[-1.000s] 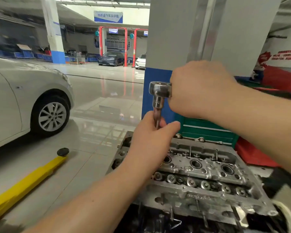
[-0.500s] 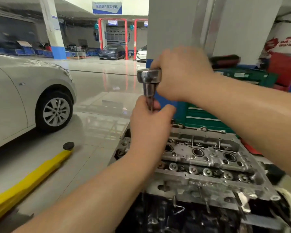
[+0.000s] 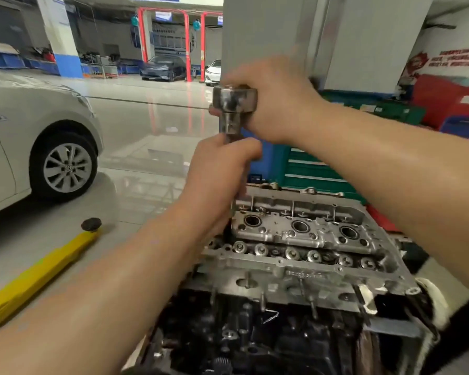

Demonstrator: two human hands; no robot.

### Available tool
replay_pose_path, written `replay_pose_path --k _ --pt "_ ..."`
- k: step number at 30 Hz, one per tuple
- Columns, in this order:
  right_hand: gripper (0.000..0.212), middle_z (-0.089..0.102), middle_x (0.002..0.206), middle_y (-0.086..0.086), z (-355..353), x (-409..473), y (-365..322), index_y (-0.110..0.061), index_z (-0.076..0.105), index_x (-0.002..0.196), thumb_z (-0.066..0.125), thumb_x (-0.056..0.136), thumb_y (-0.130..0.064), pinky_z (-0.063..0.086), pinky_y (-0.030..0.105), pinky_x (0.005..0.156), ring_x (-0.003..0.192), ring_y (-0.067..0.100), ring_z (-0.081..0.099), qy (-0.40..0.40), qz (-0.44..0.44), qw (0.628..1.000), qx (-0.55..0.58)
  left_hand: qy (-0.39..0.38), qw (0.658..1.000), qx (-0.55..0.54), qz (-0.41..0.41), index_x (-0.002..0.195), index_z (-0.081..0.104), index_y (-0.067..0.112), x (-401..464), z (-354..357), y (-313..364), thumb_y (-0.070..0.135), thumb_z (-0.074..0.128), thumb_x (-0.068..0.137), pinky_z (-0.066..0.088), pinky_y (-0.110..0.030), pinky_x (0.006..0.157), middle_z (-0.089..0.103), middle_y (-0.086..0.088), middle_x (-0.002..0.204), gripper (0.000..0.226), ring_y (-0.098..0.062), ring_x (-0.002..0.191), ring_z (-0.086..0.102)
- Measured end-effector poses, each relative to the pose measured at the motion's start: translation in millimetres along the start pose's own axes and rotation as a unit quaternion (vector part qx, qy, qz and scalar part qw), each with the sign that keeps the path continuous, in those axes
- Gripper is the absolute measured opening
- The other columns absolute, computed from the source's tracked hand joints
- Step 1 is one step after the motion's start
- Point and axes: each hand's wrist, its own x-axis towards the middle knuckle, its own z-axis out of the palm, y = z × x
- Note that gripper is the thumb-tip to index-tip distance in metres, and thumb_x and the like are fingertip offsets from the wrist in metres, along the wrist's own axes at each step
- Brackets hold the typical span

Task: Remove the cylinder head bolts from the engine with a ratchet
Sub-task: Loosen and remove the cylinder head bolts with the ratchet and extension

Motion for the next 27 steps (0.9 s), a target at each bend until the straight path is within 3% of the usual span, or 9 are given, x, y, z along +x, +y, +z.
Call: replay_pose_path --k 2,4,8,11,14,17,22,25,27 --pt "0.011 0.062 0.089 -0.009 -2.3 -2.8 8.2 -0.015 0.071 0.103 0.068 0.093 -0.016 0.041 0.027 0.074 0.089 0.018 0.057 -0.042 -0.020 0.996 0.082 -0.222 0.968 -0.034 -0.109 0.062 0.034 0.022 10.0 -22.3 23.1 0.005 0.058 0.080 0.028 -0.028 0.052 0.023 0.004 0.051 0.035 -0.014 0.044 0.021" --pt "0.019 0.050 0.069 -0.009 -3.7 -0.7 9.8 -0.018 0.057 0.075 0.065 0.092 -0.024 0.037 0.034 0.058 0.066 0.022 0.050 -0.041 -0.011 0.999 -0.015 -0.279 0.953 0.014 -0.117 0.066 0.034 0.015 17.1 -40.3 28.3 0.007 0.060 0.088 0.041 -0.034 0.061 0.030 -0.004 0.053 0.036 -0.020 0.047 0.031" --pt "0.039 0.034 0.053 0.004 -9.3 3.1 -10.1 -0.018 0.035 0.055 0.065 0.080 -0.018 0.043 0.036 0.059 0.049 0.016 0.031 0.028 0.001 0.972 -0.233 0.042 0.982 0.180 0.042 0.087 0.064 0.015 -13.5 -12.5 4.4 0.030 0.074 0.080 0.057 -0.036 0.072 0.072 0.001 0.075 0.019 -0.021 0.070 0.070" --pt "0.032 0.024 0.051 0.000 -4.4 1.6 -17.3 -0.016 0.036 0.053 0.063 0.068 -0.012 0.028 0.027 0.051 0.046 0.017 0.029 0.109 0.023 0.967 -0.229 0.153 0.983 0.067 0.072 0.075 0.050 0.023 -15.1 13.7 -9.8 0.028 0.072 0.075 0.036 -0.030 0.055 0.050 0.014 0.056 0.023 -0.010 0.052 0.043" --pt "0.015 0.047 0.065 -0.003 1.8 1.3 1.9 -0.027 0.058 0.078 0.069 0.087 -0.027 0.042 0.035 0.061 0.075 0.033 0.057 0.006 0.029 0.998 -0.046 -0.092 0.994 -0.015 -0.048 0.060 0.043 0.023 14.9 -12.2 8.1 0.009 0.062 0.072 0.026 -0.026 0.050 0.027 0.005 0.051 0.026 -0.015 0.044 0.022" --pt "0.013 0.057 0.073 -0.006 -5.6 0.2 13.7 -0.022 0.065 0.086 0.070 0.094 -0.031 0.043 0.033 0.062 0.083 0.027 0.061 -0.074 0.014 0.997 0.032 -0.339 0.932 -0.028 -0.123 0.060 0.040 0.021 22.4 -32.7 23.7 0.005 0.053 0.087 0.031 -0.027 0.054 0.019 0.001 0.053 0.034 -0.016 0.045 0.019" --pt "0.034 0.033 0.057 0.001 -16.0 -12.8 -5.3 -0.019 0.040 0.060 0.063 0.084 -0.025 0.018 0.025 0.049 0.047 0.018 0.026 0.030 0.067 0.961 -0.268 -0.078 0.995 0.064 -0.015 0.089 0.061 0.008 4.2 -34.3 8.0 0.022 0.075 0.083 0.054 -0.044 0.078 0.065 -0.008 0.072 0.020 -0.025 0.070 0.065" --pt "0.029 0.028 0.056 -0.001 -11.0 -11.8 -9.0 -0.017 0.040 0.061 0.061 0.080 -0.023 0.016 0.025 0.050 0.047 0.023 0.028 0.072 0.049 0.962 -0.259 0.030 0.998 0.049 0.038 0.084 0.056 0.021 -16.7 -10.8 -8.4 0.021 0.074 0.079 0.048 -0.024 0.062 0.054 0.006 0.067 0.019 -0.013 0.061 0.052" --pt "0.018 0.033 0.059 -0.008 0.2 4.8 -1.2 -0.024 0.048 0.071 0.057 0.085 -0.031 0.019 0.028 0.053 0.062 0.029 0.042 0.062 0.001 0.985 -0.164 0.090 0.994 0.038 0.050 0.074 0.046 0.023 -15.9 0.5 -11.2 0.009 0.070 0.083 0.036 -0.032 0.058 0.041 0.004 0.062 0.029 -0.017 0.059 0.038"
